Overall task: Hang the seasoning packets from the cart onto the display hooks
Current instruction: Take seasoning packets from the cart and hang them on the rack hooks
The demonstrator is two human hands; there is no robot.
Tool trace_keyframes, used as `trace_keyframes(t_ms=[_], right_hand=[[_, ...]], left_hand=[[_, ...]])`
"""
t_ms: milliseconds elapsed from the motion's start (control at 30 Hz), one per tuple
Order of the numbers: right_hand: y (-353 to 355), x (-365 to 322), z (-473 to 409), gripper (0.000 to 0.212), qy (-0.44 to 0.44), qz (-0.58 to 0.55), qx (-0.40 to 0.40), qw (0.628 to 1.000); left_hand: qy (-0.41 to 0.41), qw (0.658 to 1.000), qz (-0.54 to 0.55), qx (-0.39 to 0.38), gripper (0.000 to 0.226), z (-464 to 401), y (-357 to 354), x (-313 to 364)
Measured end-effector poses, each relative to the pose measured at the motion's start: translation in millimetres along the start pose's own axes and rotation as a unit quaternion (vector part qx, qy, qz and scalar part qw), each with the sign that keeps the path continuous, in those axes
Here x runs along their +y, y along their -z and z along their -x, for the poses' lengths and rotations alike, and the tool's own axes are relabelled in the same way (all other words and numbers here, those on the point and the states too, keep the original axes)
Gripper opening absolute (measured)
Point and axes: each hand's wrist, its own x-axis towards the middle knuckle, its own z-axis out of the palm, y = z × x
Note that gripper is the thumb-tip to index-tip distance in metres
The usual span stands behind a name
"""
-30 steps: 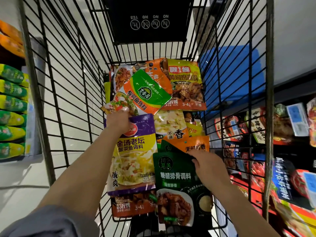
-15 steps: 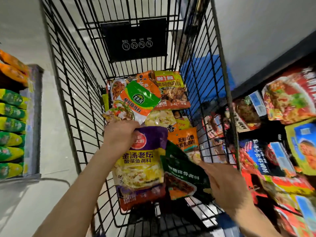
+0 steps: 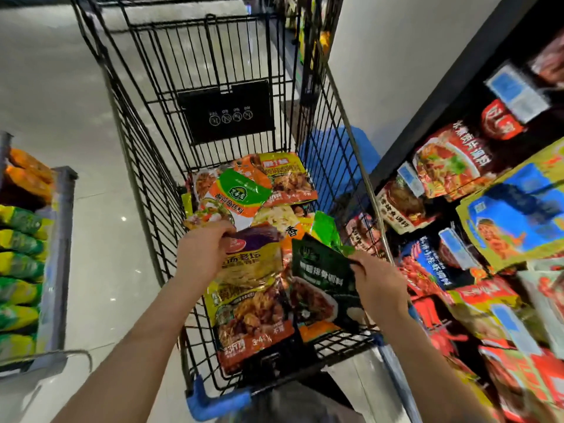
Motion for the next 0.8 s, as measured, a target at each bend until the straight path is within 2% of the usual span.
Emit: trace_keyframes(t_ms=[33, 133, 233, 333, 433, 567, 700, 800], right_hand=[[-2.8, 2.9, 0.1, 0.021, -0.025, -0.011, -0.024, 0.999], [-6.6, 6.1, -0.3, 0.033, -0.027, -0.057, -0.045, 0.997], [-5.6, 0.2, 0.3, 0.038, 0.002, -0.113, -0.053, 0.992], [-10.9, 0.2, 0.6, 0.035, 0.032, -0.065, -0.08, 0.994], [-14.2, -2.1, -6.2, 0.028, 0.013, 0.028, -0.112, 0.993], [-16.7, -4.4, -12.8, 0.026, -0.001, 0.06, -0.109, 0.992], [-2.4, -11.1, -10.8, 0.027, -0.028, -0.04, -0.104, 0.993], [24.7, -21.9, -1.9, 0.023, -0.018, -0.103, -0.062, 0.993]], left_hand=[[0.007, 1.0, 0.004, 0.001, 0.02, -0.5, -1.1, -2.8], [-0.015, 1.0, 0.016, -0.003, 0.024, 2.0, -4.4, -10.0], [-0.018, 1.0, 0.013, 0.002, 0.027, 6.0, -6.0, -15.1], [0.011, 1.0, 0.007, 0.002, 0.024, 7.7, -4.5, -20.6], [0.009, 1.0, -0.019, -0.009, 0.019, 13.1, -2.1, -24.4], [0.007, 0.998, -0.063, -0.004, 0.02, 20.8, 2.0, -24.0], [0.013, 0.998, -0.052, -0.018, 0.02, 18.6, 6.2, -23.6], [0.012, 0.998, -0.054, -0.019, 0.021, 15.6, 11.1, -16.1]])
